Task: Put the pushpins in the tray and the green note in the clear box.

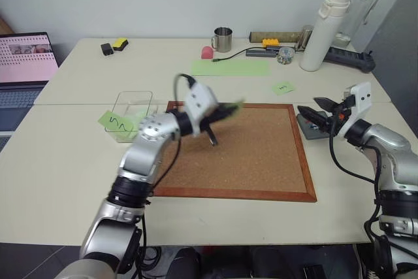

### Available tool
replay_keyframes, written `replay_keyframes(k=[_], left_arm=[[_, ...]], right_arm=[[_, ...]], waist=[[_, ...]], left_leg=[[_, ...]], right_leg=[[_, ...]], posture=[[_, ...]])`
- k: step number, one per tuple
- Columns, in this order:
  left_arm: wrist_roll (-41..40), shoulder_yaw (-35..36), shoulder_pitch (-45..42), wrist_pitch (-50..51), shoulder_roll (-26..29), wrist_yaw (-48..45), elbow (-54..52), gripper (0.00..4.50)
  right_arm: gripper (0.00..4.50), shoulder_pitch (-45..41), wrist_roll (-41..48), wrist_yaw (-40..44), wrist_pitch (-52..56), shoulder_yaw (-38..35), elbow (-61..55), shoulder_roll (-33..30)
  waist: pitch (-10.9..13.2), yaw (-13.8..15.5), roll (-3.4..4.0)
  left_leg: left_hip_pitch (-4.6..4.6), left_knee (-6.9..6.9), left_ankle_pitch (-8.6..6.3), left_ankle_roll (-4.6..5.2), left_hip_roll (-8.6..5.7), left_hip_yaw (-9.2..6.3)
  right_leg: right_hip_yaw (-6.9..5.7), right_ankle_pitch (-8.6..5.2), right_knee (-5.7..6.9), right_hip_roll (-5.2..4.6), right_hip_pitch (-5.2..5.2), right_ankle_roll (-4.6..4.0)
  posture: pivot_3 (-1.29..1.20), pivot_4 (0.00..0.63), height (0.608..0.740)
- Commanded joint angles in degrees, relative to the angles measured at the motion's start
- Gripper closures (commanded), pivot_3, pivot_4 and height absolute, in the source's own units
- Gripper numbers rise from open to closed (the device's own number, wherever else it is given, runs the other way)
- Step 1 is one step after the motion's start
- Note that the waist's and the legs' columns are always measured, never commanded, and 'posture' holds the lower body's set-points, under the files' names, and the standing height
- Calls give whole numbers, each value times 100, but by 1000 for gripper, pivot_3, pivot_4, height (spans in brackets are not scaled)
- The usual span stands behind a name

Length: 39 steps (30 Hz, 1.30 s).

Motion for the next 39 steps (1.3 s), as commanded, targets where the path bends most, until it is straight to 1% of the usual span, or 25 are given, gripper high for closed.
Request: replay_keyframes(k=[1, 4, 6, 8, 10, 14, 15, 16, 18, 23, 24, 25, 26, 27, 29, 32, 35, 39], left_arm=[[-205, 1204, 202, 593, 310, 913, -454, 4500], [105, 1705, 418, 744, 710, 1467, -316, 4500], [378, 1742, 543, 713, 969, 1714, -143, 4500], [594, 1629, 637, 650, 1131, 1823, 8, 4500], [699, 1484, 736, 595, 1179, 1823, 79, 4500], [808, 1324, 868, 561, 1095, 1906, 183, 4500], [861, 1308, 888, 533, 1106, 1951, 237, 4190], [916, 1301, 906, 482, 1130, 2001, 281, 4088], [998, 1269, 928, 391, 1180, 2052, 353, 3663], [928, 1245, 866, 329, 1142, 1973, 409, 2820], [907, 1245, 851, 328, 1138, 1958, 396, 2575], [886, 1246, 835, 337, 1146, 1937, 380, 2493], [846, 1243, 811, 345, 1179, 1863, 339, 2192], [819, 1228, 787, 341, 1227, 1773, 305, 2078], [746, 1152, 727, 318, 1392, 1434, 218, 1671], [547, 1033, 593, 338, 1574, 904, 164, 1176], [-7, 833, 686, 687, 1602, 135, -318, 618], [-605, 651, 944, 1291, 1505, -299, -1090, 618]], right_arm=[[1051, -18, 1084, 4, 917, 60, -1392, -4], [1051, -128, 1734, -109, 1484, 172, -1922, 56], [1051, -220, 1936, -198, 1653, 252, -2027, 95], [1051, -283, 1925, -229, 1635, 350, -1988, 110], [1051, -322, 1909, -232, 1597, 433, -1931, 114], [1051, -371, 1843, -166, 1509, 528, -1808, 48], [1005, -383, 1850, -158, 1504, 520, -1786, 28], [1005, -388, 1862, -162, 1501, 513, -1781, 17], [1005, -392, 1897, -180, 1506, 485, -1784, -1], [1005, -281, 1816, -92, 1431, 452, -1734, -151], [1005, -273, 1825, -91, 1429, 436, -1718, -173], [1005, -271, 1842, -94, 1430, 420, -1702, -193], [1005, -253, 1850, -86, 1434, 395, -1687, -238], [1005, -235, 1852, -74, 1437, 373, -1670, -280], [1005, -176, 1767, -41, 1364, 344, -1617, -385], [1005, -23, 1445, -28, 1088, 376, -1488, -541], [1005, 266, 980, 54, 762, 487, -1469, -797], [1005, 635, 832, 51, 683, 451, -1661, -919]], waist=[[0, 19, 0], [1, 27, -1], [1, 45, -2], [1, 72, -3], [1, 138, -3], [3, 194, -6], [3, 191, -7], [4, 182, -8], [4, 173, -8], [4, 158, -8], [4, 159, -8], [4, 159, -9], [4, 159, -9], [4, 160, -9], [5, 160, -10], [6, 160, -11], [6, 161, -11], [7, 161, -12]], left_leg=[[0, 1, 0, 1, -4, -2], [-1, 3, -1, 2, -5, -8], [-2, 1, -1, 2, -5, -16], [-3, 1, -1, 2, -8, -18], [-3, 1, -2, 2, -12, -16], [-10, 1, -1, 0, -12, -17], [-11, 1, 0, -1, -12, -17], [-11, 1, 0, 0, -11, -16], [-10, 0, -1, 2, -10, -17], [-7, -2, -2, 3, -8, -15], [-7, -2, -2, 3, -8, -16], [-7, -2, -2, 3, -9, -15], [-7, -1, -2, 3, -9, -15], [-7, -1, -2, 3, -8, -15], [-7, -2, -2, 3, -8, -15], [-8, -2, -2, 3, -8, -15], [-8, -3, -2, 3, -9, -8], [-8, -3, -2, 2, -8, -5]], right_leg=[[-1, 0, 0, -2, 1, 1], [-5, 1, -3, -4, 2, 1], [-13, 1, -5, -3, 2, 1], [-14, 1, -6, -4, 2, 1], [-14, 1, -9, -8, 4, 2], [-17, 1, -15, -10, 2, 2], [-18, 1, -14, -10, 1, 2], [-17, 1, -13, -10, 0, 2], [-17, 1, -11, -8, -1, 1], [-15, 1, -8, -6, -2, 1], [-16, 1, -9, -6, -1, 1], [-16, 1, -9, -6, -1, 1], [-15, 1, -9, -6, -1, 1], [-15, 1, -9, -6, -1, 1], [-16, 1, -9, -6, -1, 1], [-17, 1, -9, -6, -1, 1], [-14, 1, -12, -7, -1, 2], [-11, 0, -12, -7, -1, 2]], posture=[[0, 150, 740], [0, 150, 740], [0, 150, 740], [0, 150, 740], [0, 150, 740], [0, 150, 740], [0, 150, 740], [0, 150, 740], [0, 150, 740], [0, 150, 740], [0, 150, 740], [0, 150, 740], [0, 150, 740], [0, 150, 740], [0, 150, 740], [0, 150, 740], [0, 150, 740], [0, 150, 740]])
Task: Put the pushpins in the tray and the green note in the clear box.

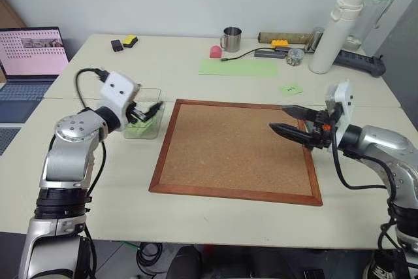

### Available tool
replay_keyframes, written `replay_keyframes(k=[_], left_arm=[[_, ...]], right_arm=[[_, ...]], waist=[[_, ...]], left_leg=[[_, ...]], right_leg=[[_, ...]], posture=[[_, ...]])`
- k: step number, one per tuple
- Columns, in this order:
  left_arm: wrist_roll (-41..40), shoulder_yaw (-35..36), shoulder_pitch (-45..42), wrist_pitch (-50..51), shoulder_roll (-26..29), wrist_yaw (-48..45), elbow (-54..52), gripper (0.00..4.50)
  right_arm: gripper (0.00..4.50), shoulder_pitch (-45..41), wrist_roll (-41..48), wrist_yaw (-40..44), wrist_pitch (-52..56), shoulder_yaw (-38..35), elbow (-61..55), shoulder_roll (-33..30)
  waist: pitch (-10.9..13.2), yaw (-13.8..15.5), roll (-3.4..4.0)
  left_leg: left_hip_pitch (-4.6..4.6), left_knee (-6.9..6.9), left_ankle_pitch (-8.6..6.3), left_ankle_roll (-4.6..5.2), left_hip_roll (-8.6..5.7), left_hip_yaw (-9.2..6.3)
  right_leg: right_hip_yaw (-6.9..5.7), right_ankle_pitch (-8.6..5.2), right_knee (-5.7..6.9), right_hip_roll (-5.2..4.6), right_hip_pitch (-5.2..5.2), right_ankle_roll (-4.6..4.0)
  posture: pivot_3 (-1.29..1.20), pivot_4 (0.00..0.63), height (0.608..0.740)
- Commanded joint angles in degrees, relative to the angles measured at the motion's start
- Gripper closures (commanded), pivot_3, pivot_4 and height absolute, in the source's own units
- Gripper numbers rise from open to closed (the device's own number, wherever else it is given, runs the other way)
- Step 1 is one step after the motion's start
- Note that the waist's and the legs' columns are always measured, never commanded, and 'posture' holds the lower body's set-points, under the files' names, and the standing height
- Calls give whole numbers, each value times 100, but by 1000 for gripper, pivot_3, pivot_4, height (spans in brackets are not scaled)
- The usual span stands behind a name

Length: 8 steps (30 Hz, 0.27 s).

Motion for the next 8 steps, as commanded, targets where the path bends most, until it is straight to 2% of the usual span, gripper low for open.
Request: replay_keyframes(k=[1, 8], left_arm=[[-693, -116, 239, 616, -54, -398, -899, 618], [-1162, -291, 843, 1070, 172, -839, -1624, 618]], right_arm=[[1005, 291, -118, 62, -179, -93, -327, -146], [1005, 809, 20, -144, -15, -195, -838, -130]], waist=[[0, -4, 0], [1, -40, -1]], left_leg=[[1, 0, 0, 0, 1, -1], [7, -1, -1, 2, 6, -1]], right_leg=[[-1, 0, 1, 1, 0, 0], [4, 0, 7, 7, 1, 0]], posture=[[0, 150, 740], [0, 150, 740]])
